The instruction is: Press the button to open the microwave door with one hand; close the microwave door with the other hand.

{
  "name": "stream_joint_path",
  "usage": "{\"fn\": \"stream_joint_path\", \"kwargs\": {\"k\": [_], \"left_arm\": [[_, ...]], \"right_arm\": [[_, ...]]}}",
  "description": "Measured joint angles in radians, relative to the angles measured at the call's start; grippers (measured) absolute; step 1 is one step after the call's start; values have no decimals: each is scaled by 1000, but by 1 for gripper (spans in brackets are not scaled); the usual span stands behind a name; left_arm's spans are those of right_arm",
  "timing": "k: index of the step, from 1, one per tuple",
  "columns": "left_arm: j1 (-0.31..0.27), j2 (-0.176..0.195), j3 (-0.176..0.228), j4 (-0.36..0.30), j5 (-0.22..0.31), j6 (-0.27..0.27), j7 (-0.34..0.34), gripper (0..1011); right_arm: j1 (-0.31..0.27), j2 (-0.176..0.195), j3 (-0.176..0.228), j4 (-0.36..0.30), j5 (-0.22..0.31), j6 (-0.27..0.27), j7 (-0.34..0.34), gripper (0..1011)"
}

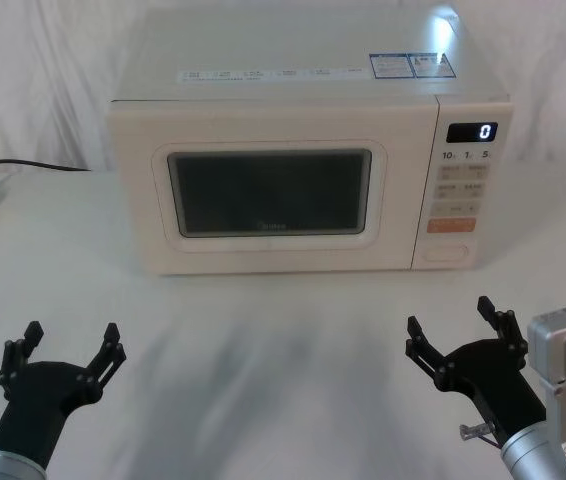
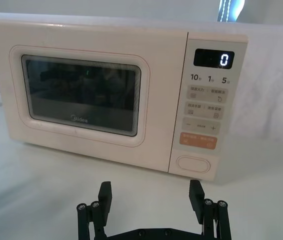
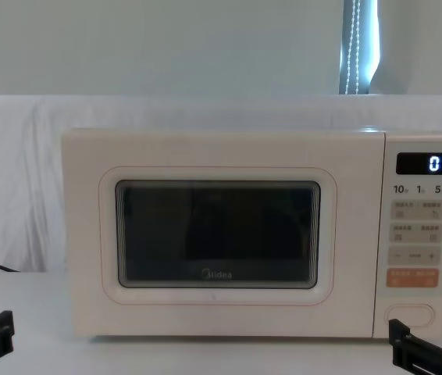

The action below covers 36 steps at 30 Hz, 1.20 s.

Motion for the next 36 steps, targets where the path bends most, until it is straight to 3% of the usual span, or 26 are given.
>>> {"fn": "stream_joint_path", "kwargs": {"k": [36], "left_arm": [[0, 0, 0, 0, 0, 0, 0, 1001]], "right_arm": [[0, 0, 0, 0, 0, 0, 0, 1002]]}}
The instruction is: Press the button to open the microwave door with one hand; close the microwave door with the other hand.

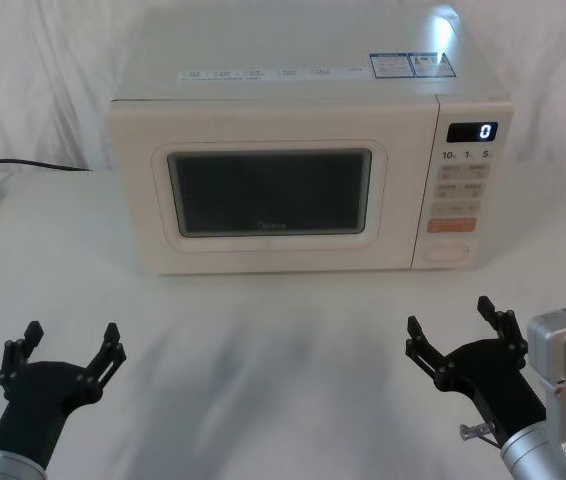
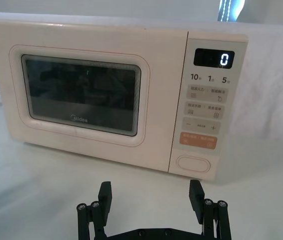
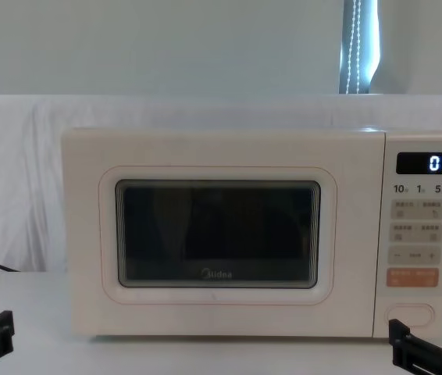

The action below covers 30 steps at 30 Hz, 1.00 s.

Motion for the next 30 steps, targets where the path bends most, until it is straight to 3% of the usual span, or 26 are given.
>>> {"fn": "stream_joint_path", "kwargs": {"k": [30], "left_arm": [[0, 0, 0, 0, 0, 0, 0, 1001]], "right_arm": [[0, 0, 0, 0, 0, 0, 0, 1002]]}}
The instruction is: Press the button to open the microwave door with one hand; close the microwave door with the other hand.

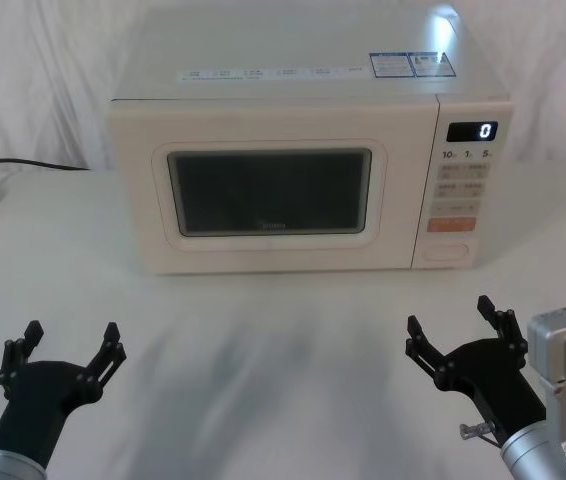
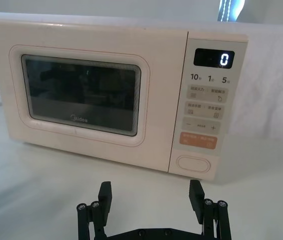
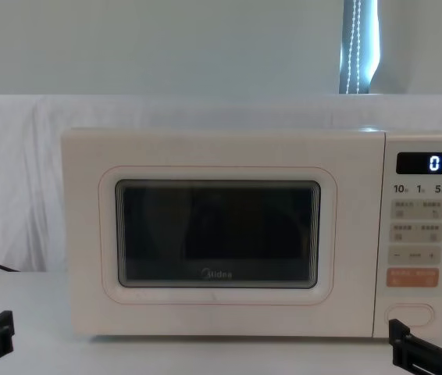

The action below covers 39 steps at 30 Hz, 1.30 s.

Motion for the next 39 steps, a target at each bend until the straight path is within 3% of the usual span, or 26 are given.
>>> {"fn": "stream_joint_path", "kwargs": {"k": [8, 13, 25, 28, 39], "left_arm": [[0, 0, 0, 0, 0, 0, 0, 1001], [0, 0, 0, 0, 0, 0, 0, 1001], [0, 0, 0, 0, 0, 0, 0, 1001], [0, 0, 0, 0, 0, 0, 0, 1001], [0, 0, 0, 0, 0, 0, 0, 1001]], "right_arm": [[0, 0, 0, 0, 0, 0, 0, 1002], [0, 0, 0, 0, 0, 0, 0, 925], [0, 0, 0, 0, 0, 0, 0, 607], [0, 0, 0, 0, 0, 0, 0, 475], [0, 0, 0, 0, 0, 0, 0, 151]]}}
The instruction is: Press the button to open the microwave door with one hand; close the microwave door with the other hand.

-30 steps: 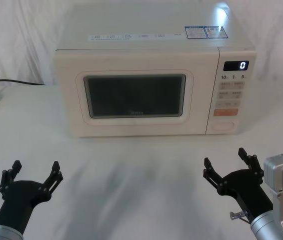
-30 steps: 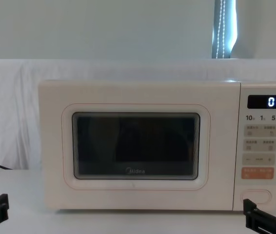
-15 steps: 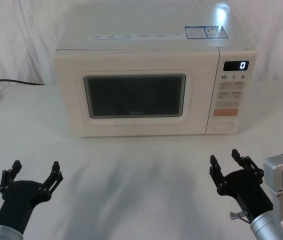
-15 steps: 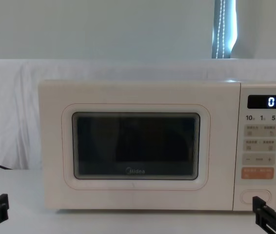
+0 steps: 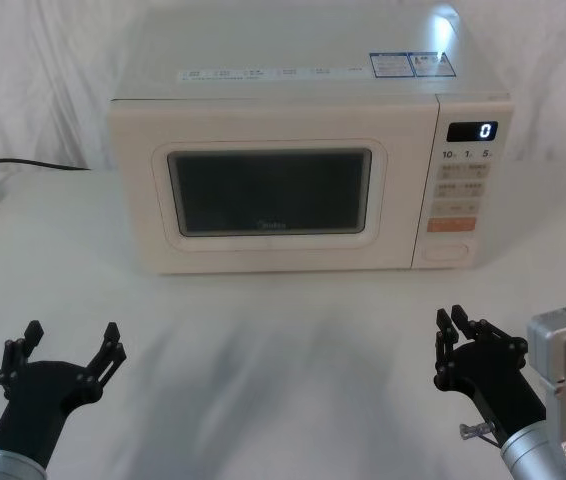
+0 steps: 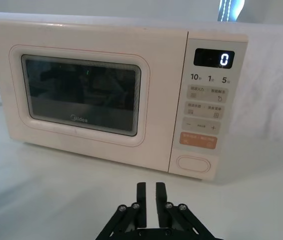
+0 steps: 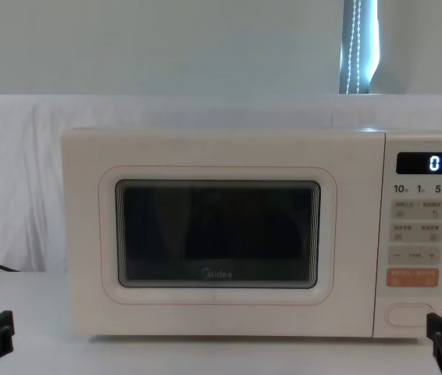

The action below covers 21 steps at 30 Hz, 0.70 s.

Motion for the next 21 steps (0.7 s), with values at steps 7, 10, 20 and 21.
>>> {"fn": "stream_joint_path", "kwargs": {"k": [7, 10, 20, 21], "left_arm": [[0, 0, 0, 0, 0, 0, 0, 1001], [0, 0, 0, 0, 0, 0, 0, 1001], [0, 0, 0, 0, 0, 0, 0, 1001], [0, 0, 0, 0, 0, 0, 0, 1001]], "right_arm": [[0, 0, 0, 0, 0, 0, 0, 0], [0, 0, 0, 0, 0, 0, 0, 0], [0, 0, 0, 0, 0, 0, 0, 0], [0, 0, 0, 0, 0, 0, 0, 0]]}}
